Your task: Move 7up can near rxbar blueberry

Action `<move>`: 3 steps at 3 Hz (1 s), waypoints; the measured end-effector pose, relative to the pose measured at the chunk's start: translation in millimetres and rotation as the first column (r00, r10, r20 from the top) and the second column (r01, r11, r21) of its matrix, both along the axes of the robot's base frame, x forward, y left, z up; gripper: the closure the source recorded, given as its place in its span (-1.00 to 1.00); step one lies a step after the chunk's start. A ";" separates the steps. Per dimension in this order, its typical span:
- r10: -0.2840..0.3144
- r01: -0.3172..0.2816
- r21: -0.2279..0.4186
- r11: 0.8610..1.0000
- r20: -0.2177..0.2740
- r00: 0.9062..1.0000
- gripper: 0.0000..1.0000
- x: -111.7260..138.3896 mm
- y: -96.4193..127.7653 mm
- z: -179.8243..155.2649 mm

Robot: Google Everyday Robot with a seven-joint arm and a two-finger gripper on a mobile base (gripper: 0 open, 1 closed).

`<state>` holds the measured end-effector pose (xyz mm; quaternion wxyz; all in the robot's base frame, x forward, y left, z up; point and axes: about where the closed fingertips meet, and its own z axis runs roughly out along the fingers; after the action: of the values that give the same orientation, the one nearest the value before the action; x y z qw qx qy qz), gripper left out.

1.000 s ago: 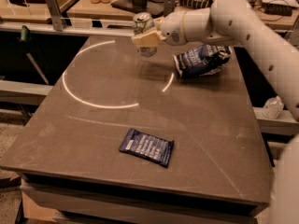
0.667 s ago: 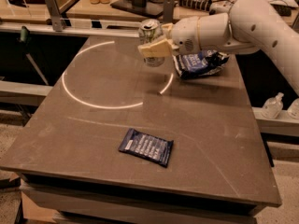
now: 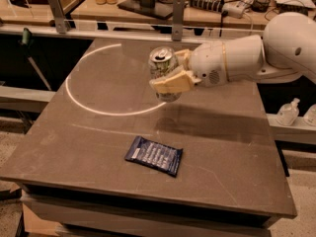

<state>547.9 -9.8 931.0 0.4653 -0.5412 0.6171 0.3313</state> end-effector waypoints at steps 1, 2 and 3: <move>-0.021 0.020 -0.015 1.000 -0.064 0.998 1.00 -36.0 -1.1 -21.6; -0.062 0.061 -0.014 0.998 -0.136 0.989 1.00 -61.8 1.4 -44.2; -0.130 0.127 -0.024 0.992 -0.184 0.974 0.71 -72.4 -4.4 -65.2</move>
Offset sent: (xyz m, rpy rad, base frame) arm -0.0934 -0.0010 -0.0766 -0.0015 0.2339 -0.1278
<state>475.5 -14.2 865.8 0.4231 -0.4697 0.6934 0.3457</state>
